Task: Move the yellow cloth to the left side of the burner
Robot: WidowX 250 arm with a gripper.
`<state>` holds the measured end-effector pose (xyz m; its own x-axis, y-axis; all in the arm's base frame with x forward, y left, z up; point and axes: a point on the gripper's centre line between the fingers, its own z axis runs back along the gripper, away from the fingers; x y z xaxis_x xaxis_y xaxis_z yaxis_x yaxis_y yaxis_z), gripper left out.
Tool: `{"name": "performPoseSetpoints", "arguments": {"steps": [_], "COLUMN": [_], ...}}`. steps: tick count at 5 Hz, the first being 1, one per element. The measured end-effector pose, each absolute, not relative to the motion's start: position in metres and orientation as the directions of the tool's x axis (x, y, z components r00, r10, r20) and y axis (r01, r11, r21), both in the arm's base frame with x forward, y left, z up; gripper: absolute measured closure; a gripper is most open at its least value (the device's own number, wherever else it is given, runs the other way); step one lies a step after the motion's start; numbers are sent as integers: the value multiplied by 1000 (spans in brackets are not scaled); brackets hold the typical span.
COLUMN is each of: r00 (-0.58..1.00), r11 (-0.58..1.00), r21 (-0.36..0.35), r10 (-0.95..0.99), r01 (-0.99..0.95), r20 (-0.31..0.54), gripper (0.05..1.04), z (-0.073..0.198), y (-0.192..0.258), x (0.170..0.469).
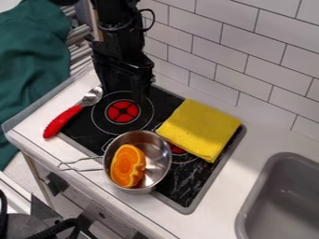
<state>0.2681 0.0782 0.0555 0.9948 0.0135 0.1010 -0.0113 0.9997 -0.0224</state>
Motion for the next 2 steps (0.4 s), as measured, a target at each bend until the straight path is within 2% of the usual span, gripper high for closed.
{"name": "performPoseSetpoints", "arguments": {"steps": [1,2], "r00": [997,993], "r11": [999,999], "r21": [-37,-50], "r10": [20,8], "r01": [-18,-2], "r20": [70,117], "gripper": [82,82], "z": [45,43], "y": [76,56], "x": [264,277]}}
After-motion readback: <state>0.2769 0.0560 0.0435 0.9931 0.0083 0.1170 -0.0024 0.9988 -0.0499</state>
